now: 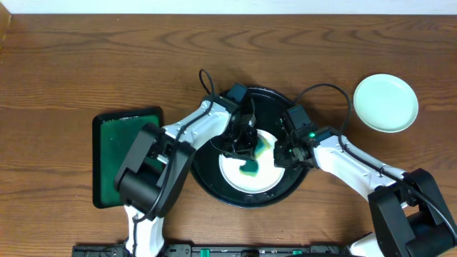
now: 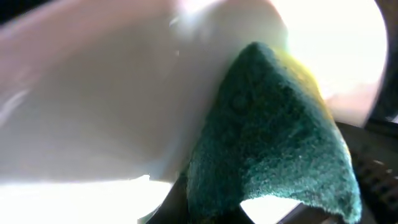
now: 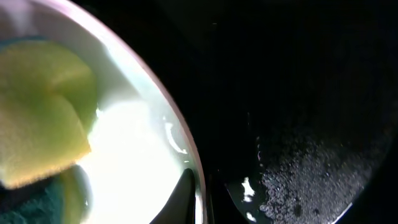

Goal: Clean dirty plates on tray and stack at the side
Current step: 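Keep scrubbing the white plate with the sponge while right gripper holds its rim, then carry the sponge back with the left gripper into the green basin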

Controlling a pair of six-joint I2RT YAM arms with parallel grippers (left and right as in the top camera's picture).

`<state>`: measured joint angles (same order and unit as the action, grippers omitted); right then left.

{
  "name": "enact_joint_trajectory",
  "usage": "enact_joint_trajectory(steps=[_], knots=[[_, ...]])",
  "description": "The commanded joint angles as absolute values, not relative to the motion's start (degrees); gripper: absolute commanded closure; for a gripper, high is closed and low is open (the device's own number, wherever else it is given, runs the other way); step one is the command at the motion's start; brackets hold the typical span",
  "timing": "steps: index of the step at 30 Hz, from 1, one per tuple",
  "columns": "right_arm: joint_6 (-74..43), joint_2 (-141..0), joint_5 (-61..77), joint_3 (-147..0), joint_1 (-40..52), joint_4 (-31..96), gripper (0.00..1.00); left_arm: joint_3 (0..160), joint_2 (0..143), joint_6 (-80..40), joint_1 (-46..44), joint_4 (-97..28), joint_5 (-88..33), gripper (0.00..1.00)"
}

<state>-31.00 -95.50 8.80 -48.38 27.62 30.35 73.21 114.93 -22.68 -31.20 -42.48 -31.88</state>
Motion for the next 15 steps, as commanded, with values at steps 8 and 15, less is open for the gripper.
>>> enact_joint_trajectory(steps=[8, 15], knots=[[-31.7, -99.1, 12.1, -47.1, 29.7, 29.6, 0.99, 72.2, 99.2, -23.1, -30.8, -47.5, -16.8, 0.93], [-31.7, -99.1, 12.2, -47.1, 29.7, 29.6, 0.99, 72.2, 96.2, -24.1, -30.1, -53.1, 5.3, 0.93]])
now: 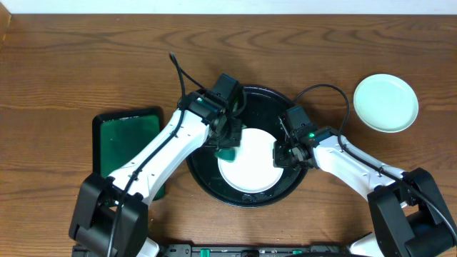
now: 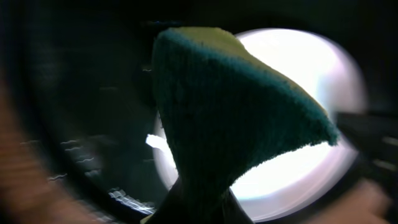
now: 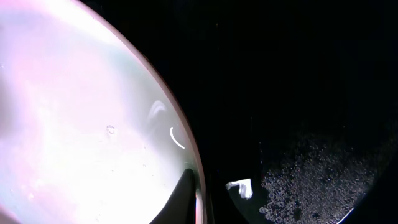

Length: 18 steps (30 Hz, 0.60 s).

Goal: Clean dirty plates on tray and stack at the side
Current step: 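Carry the sponge back with the left gripper into the green basin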

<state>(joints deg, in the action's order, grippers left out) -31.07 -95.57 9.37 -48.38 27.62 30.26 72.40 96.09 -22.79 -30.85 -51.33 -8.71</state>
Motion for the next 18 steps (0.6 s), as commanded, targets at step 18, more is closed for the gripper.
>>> enact_joint_trajectory(steps=[18], knots=[[-31.7, -99.1, 12.3, -47.1, 29.7, 30.2, 0.99, 72.2, 96.2, -26.3, 2.3, -59.0, 6.6, 0.93]])
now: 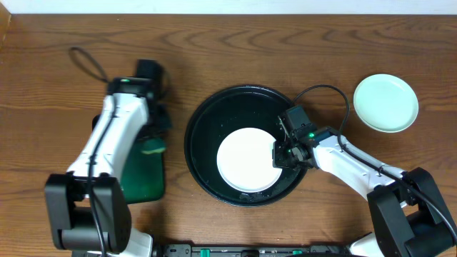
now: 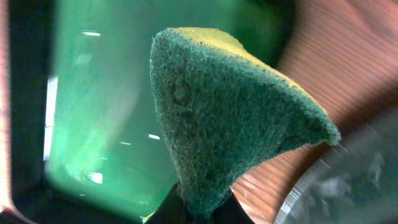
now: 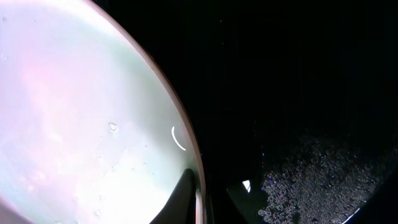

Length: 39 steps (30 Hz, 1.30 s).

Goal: Clean dirty plates on tray and stack at the side
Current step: 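Carry the sponge back with the left gripper into the green basin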

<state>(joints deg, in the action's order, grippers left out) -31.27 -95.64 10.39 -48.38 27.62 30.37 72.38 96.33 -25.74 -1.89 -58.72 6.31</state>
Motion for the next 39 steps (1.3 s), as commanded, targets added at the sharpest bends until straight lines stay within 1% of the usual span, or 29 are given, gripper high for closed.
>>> enact_joint_trajectory(steps=[1, 5, 10, 12, 13, 15, 19, 24, 29, 31, 33, 39], knots=[[-31.6, -99.1, 12.3, -47.1, 29.7, 30.2, 0.99, 72.2, 96.2, -25.4, 3.9, -58.9, 6.6, 0.93], [-31.7, -99.1, 12.3, -47.1, 29.7, 30.1, 0.99, 72.2, 97.1, -23.4, 8.5, -58.6, 6.5, 0.93], [-31.7, -99.1, 12.6, -47.1, 29.7, 30.0, 0.99, 71.5, 100.3, -22.1, 10.3, -57.0, 4.2, 0.93], [-31.6, -99.1, 12.5, -47.1, 29.7, 30.2, 0.99, 71.5, 102.2, -21.3, 10.3, -56.5, 3.4, 0.83], [-31.6, -99.1, 12.6, -47.1, 29.7, 30.3, 0.99, 71.5, 103.3, -19.9, 10.3, -56.2, 2.4, 0.7], [-31.6, -99.1, 12.8, -47.1, 29.7, 30.4, 0.99, 71.5, 104.8, -19.0, 10.3, -55.9, 1.2, 0.59], [-31.2, -99.1, 13.6, -47.1, 29.7, 30.3, 0.99, 71.5, 106.0, -18.9, 10.3, -55.7, 1.0, 0.49], [-31.2, -99.1, 13.6, -47.1, 29.7, 30.2, 0.99, 71.5, 104.4, -19.5, 10.3, -55.9, -0.3, 0.26], [-30.8, -99.1, 13.6, -47.1, 29.7, 29.2, 0.99, 71.5, 98.6, -20.4, 10.3, -56.5, -3.1, 0.25], [-30.5, -99.0, 13.6, -47.1, 29.7, 28.6, 0.99, 71.5, 95.5, -20.4, 10.3, -57.0, -5.2, 0.21], [-29.1, -99.0, 13.6, -47.1, 29.7, 27.7, 0.99, 71.5, 92.1, -20.4, 10.2, -58.1, -7.3, 0.2], [-25.2, -98.6, 13.6, -48.8, 29.7, 25.7, 0.99, 71.5, 85.3, -20.4, 9.1, -64.3, -10.0, 0.19]])
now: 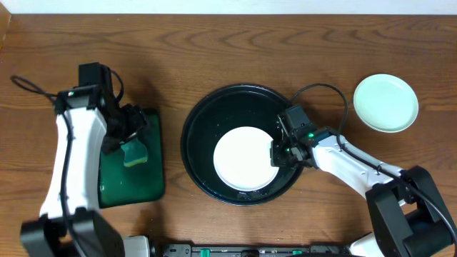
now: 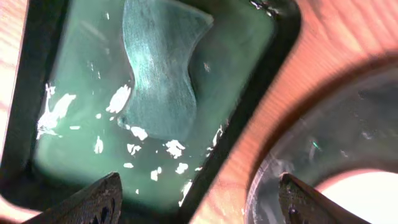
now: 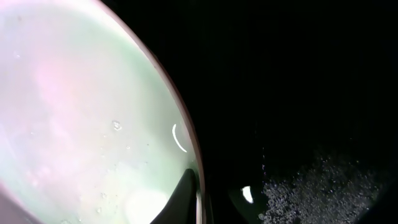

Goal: Clean dirty plates on tray and stack at the side
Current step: 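Carry the sponge back with the left gripper into the green basin, then drag the white plate by its rim with the right gripper toward the tray's right edge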

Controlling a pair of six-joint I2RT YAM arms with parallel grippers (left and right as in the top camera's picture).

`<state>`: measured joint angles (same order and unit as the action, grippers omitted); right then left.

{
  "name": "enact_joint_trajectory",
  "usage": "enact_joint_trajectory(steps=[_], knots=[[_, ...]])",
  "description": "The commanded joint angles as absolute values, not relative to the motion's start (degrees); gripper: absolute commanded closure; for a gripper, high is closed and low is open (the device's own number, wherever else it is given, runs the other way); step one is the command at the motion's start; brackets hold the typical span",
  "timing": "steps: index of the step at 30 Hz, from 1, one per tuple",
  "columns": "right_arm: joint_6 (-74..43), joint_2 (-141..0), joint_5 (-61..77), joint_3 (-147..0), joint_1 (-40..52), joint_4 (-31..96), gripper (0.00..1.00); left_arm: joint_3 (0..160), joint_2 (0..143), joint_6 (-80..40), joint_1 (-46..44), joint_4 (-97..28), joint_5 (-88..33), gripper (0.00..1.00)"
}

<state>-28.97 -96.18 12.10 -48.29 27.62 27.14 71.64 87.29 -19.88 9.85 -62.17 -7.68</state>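
A white plate (image 1: 243, 158) (image 3: 81, 112) lies in the round black tray (image 1: 194, 128). My right gripper (image 1: 277, 155) (image 3: 198, 193) is shut on the plate's right rim, one finger on top and one under it. The green and yellow sponge (image 1: 133, 152) (image 2: 161, 68) lies in the green liquid of the rectangular basin (image 1: 132, 182) (image 2: 74, 124) at the left. Above it my left gripper (image 1: 125, 132) (image 2: 202, 205) hangs open and holds nothing. A second pale plate (image 1: 385, 103) rests on the table at the far right.
The wooden table (image 1: 235, 50) shows a strip of bare wood between the basin and the black tray. Wet droplets speckle the black tray's floor (image 3: 311, 186). Cables loop behind both arms.
My left gripper was shut on the sponge over the basin's right edge. It is now open and the sponge lies in the green liquid. The right gripper still clamps the plate's rim.
The sponge in my left gripper first sat on the plate, which bore a green smear. Then the plate showed white with the sponge at its left edge. After that the sponge was over the basin, and now it lies there, let go. The right gripper gripped the rim throughout.
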Motion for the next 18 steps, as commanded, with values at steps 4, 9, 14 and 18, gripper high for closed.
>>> enact_joint_trajectory(steps=[4, 9, 14, 18], knots=[[-23.0, -97.6, 13.6, -51.8, 29.7, 25.7, 0.99, 71.5, 84.2, -20.4, 7.3, -69.3, -10.1, 0.19], [-19.3, -94.9, 13.0, -55.3, 29.7, 25.8, 0.99, 71.5, 84.2, -20.4, 4.4, -74.3, -10.1, 0.18], [-18.2, -90.8, 9.0, -57.5, 29.7, 27.2, 0.99, 71.5, 84.2, -20.4, 2.5, -75.4, -10.0, 0.18], [-16.7, -88.2, 9.1, -57.8, 29.7, 28.0, 0.99, 71.5, 84.2, -20.4, 2.4, -75.2, -9.9, 0.18]])
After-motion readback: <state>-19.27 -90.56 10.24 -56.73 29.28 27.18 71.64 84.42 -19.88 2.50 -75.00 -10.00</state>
